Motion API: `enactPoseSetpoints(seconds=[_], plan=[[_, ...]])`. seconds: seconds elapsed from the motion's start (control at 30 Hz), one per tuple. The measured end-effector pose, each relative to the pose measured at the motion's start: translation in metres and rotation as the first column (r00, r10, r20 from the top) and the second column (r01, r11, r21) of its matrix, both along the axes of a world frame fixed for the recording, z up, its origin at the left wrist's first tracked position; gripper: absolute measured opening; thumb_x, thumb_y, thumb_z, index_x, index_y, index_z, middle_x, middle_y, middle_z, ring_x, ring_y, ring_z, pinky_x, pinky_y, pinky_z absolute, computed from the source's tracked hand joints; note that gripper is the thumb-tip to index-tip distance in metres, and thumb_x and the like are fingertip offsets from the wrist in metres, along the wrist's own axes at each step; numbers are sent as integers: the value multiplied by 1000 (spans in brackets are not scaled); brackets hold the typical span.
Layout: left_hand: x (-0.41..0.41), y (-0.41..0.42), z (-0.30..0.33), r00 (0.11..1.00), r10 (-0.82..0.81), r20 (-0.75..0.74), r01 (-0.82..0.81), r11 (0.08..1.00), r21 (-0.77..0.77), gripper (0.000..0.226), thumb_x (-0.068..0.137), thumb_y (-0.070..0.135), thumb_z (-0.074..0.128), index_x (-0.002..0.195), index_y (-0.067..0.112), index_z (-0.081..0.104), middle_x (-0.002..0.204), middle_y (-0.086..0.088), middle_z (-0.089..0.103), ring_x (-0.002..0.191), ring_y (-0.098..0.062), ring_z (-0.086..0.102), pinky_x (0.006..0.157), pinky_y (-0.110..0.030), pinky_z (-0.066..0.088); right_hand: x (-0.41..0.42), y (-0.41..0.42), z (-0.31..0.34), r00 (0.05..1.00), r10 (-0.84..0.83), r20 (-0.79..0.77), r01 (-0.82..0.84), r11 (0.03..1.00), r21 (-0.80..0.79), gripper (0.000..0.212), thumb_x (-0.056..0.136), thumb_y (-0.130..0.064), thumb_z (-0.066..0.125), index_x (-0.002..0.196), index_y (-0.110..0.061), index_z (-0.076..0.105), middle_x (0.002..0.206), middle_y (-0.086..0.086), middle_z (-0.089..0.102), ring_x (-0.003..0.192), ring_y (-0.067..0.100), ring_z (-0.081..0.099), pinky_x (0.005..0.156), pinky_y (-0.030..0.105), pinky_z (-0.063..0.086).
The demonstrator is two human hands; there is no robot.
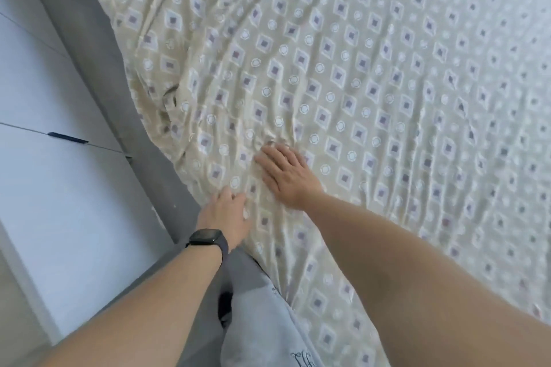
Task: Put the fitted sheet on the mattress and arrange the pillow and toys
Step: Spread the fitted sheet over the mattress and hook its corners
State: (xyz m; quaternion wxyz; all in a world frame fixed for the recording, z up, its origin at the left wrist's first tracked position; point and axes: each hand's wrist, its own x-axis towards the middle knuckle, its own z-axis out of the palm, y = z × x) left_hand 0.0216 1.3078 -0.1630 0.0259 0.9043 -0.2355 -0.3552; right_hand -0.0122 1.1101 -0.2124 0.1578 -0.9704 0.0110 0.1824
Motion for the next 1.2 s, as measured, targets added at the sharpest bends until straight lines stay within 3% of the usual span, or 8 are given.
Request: enactPoseSetpoints(seconds=[0.07,0.23,0.37,0.6,0.8,0.9,1.03,1.2], plan=[[-24,-9,1,993,-106,-54,106,994,-6,43,89,47,60,124,25,48,124,0,45,113,-23,45,80,-33,46,-53,-19,10,994,-71,-84,69,997,-25,52,107,-47,19,158,-36,20,164,-8,20,152,19,10,124,41,6],[-136,-12,12,952,-297,-81,299,954,15,59,85,52,60,133,21,43,136,-4,36,126,-28,33,93,-38,46,-187,-24,36,948,-251,-195,238,967,-87,51,102,-41,43,150,-30,34,148,-4,39,136,26,35,111,40,33],[-221,-4,10,944,-312,-103,315,949,15,62,82,54,64,129,21,41,133,-4,37,125,-27,33,94,-38,46,-286,-2,53,871,-336,-357,337,939,-62,64,95,-44,58,150,-30,30,144,-6,38,132,23,38,102,36,41],[-332,-38,-16,931,-363,20,363,932,1,73,78,62,65,134,23,40,131,-2,42,118,-27,42,98,-42,38,-419,10,45,935,-160,-317,150,987,-55,61,85,-56,62,134,-27,40,131,-6,39,118,20,42,101,34,40],[-362,-54,-27,882,-454,127,457,889,7,30,95,44,60,113,22,51,119,2,53,110,-22,50,88,-36,39,-507,8,39,963,17,-269,-62,986,-158,42,90,-38,63,127,-21,54,115,-1,52,101,24,50,77,37,45],[-364,-63,-15,830,-552,84,551,834,41,13,101,30,53,105,19,58,110,-1,59,104,-26,57,84,-37,40,-515,10,31,966,46,-256,-100,974,-204,20,90,-23,63,110,-19,64,105,-1,62,100,26,52,83,37,46],[-363,-64,5,830,-555,-59,557,817,148,11,97,19,56,86,20,54,94,-2,61,90,-27,61,76,-34,48,-520,17,36,972,-60,-226,23,986,-163,27,96,-13,50,122,-14,58,113,5,63,106,26,55,95,37,42],[-385,-64,24,764,-597,-244,643,734,220,11,94,12,54,100,15,63,102,-7,63,94,-28,61,80,-32,48,-540,43,55,949,-39,-311,25,998,-50,31,90,0,45,117,-11,56,104,9,62,97,29,60,92,40,47]])
